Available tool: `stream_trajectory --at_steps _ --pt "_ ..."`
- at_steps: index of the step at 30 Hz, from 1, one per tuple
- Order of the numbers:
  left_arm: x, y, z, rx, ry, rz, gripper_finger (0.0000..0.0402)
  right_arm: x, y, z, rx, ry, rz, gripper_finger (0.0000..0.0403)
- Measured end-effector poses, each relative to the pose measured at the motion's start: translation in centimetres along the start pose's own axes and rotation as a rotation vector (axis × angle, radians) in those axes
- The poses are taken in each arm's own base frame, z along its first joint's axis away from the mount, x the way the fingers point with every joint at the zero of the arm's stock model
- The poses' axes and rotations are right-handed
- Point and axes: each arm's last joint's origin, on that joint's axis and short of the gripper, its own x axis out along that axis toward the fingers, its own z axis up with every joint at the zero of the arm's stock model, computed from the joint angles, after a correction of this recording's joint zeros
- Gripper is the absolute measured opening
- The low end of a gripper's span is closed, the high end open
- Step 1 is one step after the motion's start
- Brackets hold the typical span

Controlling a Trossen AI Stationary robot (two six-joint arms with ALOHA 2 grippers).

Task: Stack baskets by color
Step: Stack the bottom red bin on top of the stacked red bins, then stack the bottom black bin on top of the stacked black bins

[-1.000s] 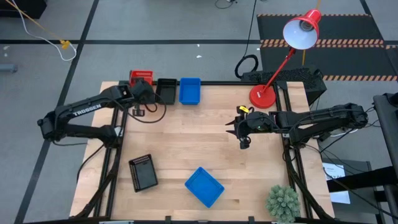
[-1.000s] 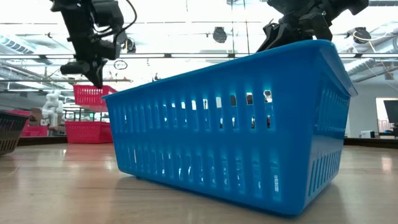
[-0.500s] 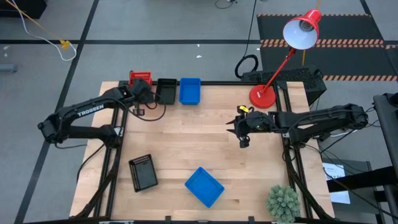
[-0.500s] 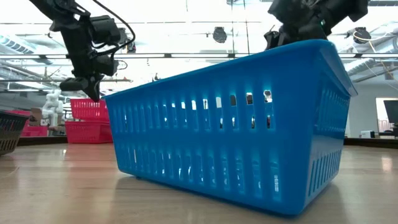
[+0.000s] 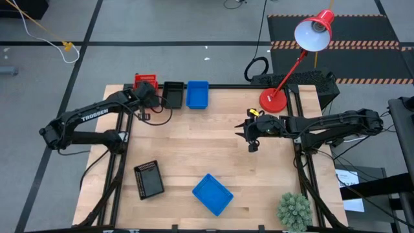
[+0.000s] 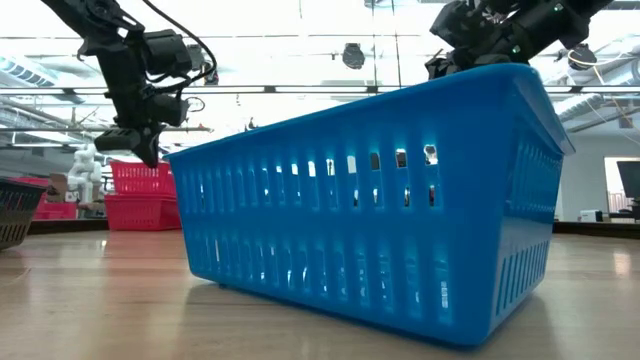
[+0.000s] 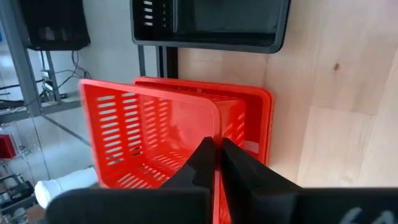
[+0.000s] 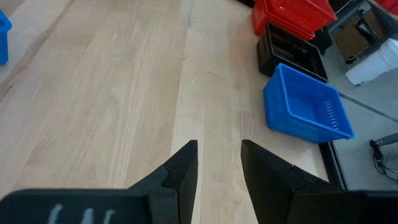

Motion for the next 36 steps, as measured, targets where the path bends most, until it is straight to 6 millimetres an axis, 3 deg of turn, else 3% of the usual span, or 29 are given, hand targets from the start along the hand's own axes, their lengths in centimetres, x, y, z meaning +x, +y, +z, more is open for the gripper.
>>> stream_trajectory --at_steps 10,25,30,36 --pt "0.2 0.3 -0.4 -0.021 0.016 0.000 0.0076 0.0 0.0 0.0 0.001 0.001 0.001 0.0118" --pt "0.0 -0.1 0.1 -0.182 -0.001 -0.003 0.0222 0.0 0.0 0.0 0.003 0.001 0.001 0.0118" --pt "-0.6 -1.2 0.8 -0.292 -0.017 -0.037 0.0219 0.0 0.0 0.0 0.004 0.001 0.001 0.0118" --pt "-2.8 -3.6 2.7 -0.364 -0.087 -0.159 0.0179 0.0 0.0 0.1 0.035 -0.011 0.002 0.0118"
